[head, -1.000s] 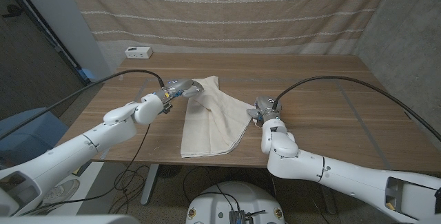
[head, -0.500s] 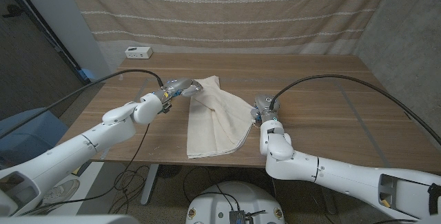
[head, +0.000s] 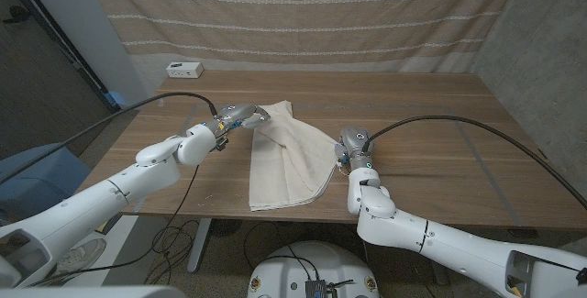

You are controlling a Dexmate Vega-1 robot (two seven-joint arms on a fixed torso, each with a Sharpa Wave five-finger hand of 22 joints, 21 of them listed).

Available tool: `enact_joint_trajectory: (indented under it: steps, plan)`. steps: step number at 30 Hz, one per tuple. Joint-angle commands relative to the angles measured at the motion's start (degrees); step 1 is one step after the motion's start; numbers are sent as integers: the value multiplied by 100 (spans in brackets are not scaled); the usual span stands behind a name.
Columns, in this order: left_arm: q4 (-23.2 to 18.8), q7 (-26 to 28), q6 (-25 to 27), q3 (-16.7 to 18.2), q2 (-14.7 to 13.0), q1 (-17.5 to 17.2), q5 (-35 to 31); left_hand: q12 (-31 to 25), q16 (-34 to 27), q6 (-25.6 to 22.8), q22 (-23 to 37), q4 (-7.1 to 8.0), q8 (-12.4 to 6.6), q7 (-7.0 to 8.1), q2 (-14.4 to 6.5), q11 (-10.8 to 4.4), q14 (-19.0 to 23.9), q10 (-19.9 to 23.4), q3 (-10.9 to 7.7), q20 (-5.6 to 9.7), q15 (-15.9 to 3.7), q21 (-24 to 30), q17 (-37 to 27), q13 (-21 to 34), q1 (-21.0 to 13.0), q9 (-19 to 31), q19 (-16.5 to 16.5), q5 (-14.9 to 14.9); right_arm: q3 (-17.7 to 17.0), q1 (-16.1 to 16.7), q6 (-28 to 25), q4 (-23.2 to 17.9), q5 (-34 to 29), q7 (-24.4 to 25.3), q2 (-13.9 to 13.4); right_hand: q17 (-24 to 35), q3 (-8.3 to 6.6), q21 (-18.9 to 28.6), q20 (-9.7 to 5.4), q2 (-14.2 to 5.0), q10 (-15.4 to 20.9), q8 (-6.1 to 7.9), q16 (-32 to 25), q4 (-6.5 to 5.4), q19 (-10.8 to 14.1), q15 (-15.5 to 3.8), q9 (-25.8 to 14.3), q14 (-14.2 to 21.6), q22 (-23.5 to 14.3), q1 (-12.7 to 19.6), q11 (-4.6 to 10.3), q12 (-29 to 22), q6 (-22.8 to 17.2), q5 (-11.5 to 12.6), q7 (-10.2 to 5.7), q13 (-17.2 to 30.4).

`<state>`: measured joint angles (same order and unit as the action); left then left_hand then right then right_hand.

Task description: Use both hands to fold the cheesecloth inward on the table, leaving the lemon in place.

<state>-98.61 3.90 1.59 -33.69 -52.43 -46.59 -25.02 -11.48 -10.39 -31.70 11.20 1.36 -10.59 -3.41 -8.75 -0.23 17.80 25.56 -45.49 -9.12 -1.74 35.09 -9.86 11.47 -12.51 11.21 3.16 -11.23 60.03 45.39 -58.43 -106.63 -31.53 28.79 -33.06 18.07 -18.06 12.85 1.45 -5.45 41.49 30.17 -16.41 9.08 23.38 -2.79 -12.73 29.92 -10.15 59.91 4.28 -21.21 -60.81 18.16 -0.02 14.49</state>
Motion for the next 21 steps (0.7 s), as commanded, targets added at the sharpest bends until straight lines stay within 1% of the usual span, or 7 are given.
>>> enact_joint_trajectory:
  steps: [1,5,9,13,17,18,21]
  plan:
    - [-66,-146,92,-43,8,53,-74,-28,-24,5,10,51,-32,0,-77,-7,24,11,-2,-15,32,-24,-3,-3,58,7,-25,23,-1596,1205,2014,-648,703,1381,-63,-14,-94,60,-3,-60,175,34,-53,-11,179,-654,11,192,-1,50,-28,-64,-24,-62,124,13]
    - [-69,-177,91,-60,25,85,-86,-46,-41,-20,10,75,-44,-5,-63,-12,74,52,4,-36,39,-19,-4,-4,84,7,-11,30,-2017,1487,2879,-893,1206,1237,-223,-25,-126,61,-4,-62,247,39,-46,-7,208,-684,25,249,-1,64,-30,-92,-26,-90,159,23]
    - [-103,-161,98,-49,23,75,-93,-53,-38,-42,10,85,-53,-9,-55,-15,81,68,3,-36,37,-17,-1,-4,98,6,-5,33,-2330,1587,3873,-1015,1785,537,-671,-27,-158,56,8,-79,186,44,-1,-27,224,-647,40,212,-3,51,-44,-67,-20,-130,153,35]
    - [-154,-128,89,-13,4,40,-73,-53,-37,-41,9,93,-52,-10,-50,-17,90,69,2,-39,41,-16,1,-5,109,6,-2,34,-2538,1570,4863,-933,2277,-185,-1015,1,-173,85,17,-95,161,44,12,-22,324,-655,50,173,-7,75,-90,-56,5,-174,184,46]
    - [-166,-6,-122,111,-27,-31,123,-53,-39,4,9,103,-35,-12,-44,-2,106,71,0,-46,62,-10,3,-5,121,5,14,36,-2653,1563,5361,-925,2498,-644,-1141,42,-178,126,-8,-100,145,51,1,-2,448,-652,43,154,-15,123,-127,-48,40,-223,234,57]
    - [-159,79,-239,168,-39,-63,200,-42,-46,93,8,93,-4,16,-18,36,139,43,5,-59,87,-8,6,-6,129,3,21,37,-2678,1569,5421,-939,2534,-722,-1146,50,-180,130,-10,-97,137,53,-1,9,462,-654,46,152,-16,141,-122,-44,40,-233,244,59]
    - [-143,387,-698,419,-78,-201,532,-24,-73,180,6,48,13,55,51,32,237,-6,33,-139,186,3,5,-8,139,-1,58,41,-2721,1567,5581,-974,2559,-925,-1166,64,-182,132,-2,-94,133,58,-2,16,476,-644,51,145,-18,159,-130,-42,38,-254,254,64]
